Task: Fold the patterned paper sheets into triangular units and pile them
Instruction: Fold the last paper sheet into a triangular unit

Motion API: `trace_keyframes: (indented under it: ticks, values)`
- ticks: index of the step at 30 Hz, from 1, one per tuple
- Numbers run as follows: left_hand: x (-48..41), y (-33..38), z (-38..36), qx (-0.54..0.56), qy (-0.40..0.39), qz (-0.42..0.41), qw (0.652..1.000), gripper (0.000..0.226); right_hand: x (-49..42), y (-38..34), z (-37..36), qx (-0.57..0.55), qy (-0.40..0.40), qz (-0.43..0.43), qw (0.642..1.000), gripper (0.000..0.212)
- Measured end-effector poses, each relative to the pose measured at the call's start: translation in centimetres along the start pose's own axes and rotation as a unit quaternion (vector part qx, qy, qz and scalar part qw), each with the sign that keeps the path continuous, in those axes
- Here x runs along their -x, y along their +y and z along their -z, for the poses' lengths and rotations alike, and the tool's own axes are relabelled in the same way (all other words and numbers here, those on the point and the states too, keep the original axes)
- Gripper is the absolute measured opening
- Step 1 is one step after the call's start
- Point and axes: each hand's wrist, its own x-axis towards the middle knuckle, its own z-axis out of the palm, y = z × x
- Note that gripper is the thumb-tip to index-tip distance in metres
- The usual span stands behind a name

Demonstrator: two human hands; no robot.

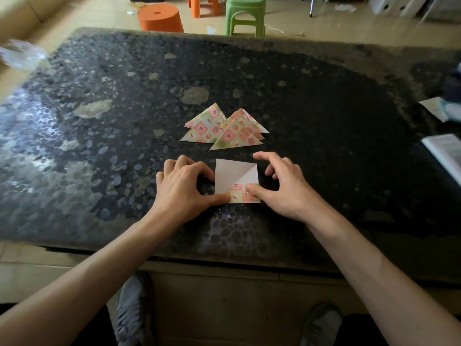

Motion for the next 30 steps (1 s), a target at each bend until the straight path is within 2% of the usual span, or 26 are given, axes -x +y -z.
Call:
trace_keyframes:
  ticks: [2, 5, 9, 12, 16, 18, 22, 25, 28, 30]
  values:
    - [0.0, 0.0, 0.1, 0.015, -0.007, -0.025, 1.0, 0.039, 0.0, 0.1, -0.2, -0.013, 0.018, 0.007, 1.0, 0.063]
    - [-0.3, 0.2, 0.4, 0.039, -0.011, -0.067, 0.997, 0.019, 0.2, 0.3, -0.1, -0.025, 0.04, 0.029, 0.998, 0.045]
    - [-1.0, 0.2, 1.1, 0.061, -0.025, -0.113, 0.991, 0.009, 0.8, 0.2, 0.0, -0.011, 0.066, 0.071, 0.995, 0.018]
    - [-1.2, 0.1, 1.1, 0.081, -0.005, -0.128, 0.988, 0.012, 0.8, -0.1, 0.6, -0.004, 0.062, 0.045, 0.997, 0.013]
    - [-0.8, 0.3, 0.2, 0.078, 0.067, -0.148, 0.984, 0.04, 0.6, 0.0, 0.8, -0.064, 0.026, -0.034, 0.997, 0.021]
    - [-0.4, 0.8, -0.2, 0.085, 0.048, -0.189, 0.977, 0.041, 0.6, 0.0, 0.6, -0.101, 0.017, -0.071, 0.992, 0.026]
    - [0.1, 1.2, -0.9, -0.002, 0.017, -0.256, 0.966, 0.062, 0.9, -0.5, 0.5, -0.201, -0.011, -0.087, 0.976, 0.064]
    - [0.1, 0.9, -1.3, -0.035, 0.027, -0.279, 0.959, 0.051, 1.3, -0.8, 0.8, -0.227, -0.037, -0.077, 0.97, 0.073]
    - [-0.1, 0.4, -1.4, -0.059, 0.044, -0.31, 0.948, 0.035, 1.2, -0.5, 1.5, -0.173, -0.046, -0.031, 0.983, 0.069]
    - [-0.2, 0.2, -1.4, -0.066, 0.056, -0.33, 0.94, 0.027, 1.1, 0.2, 2.4, -0.126, -0.059, 0.002, 0.99, 0.074]
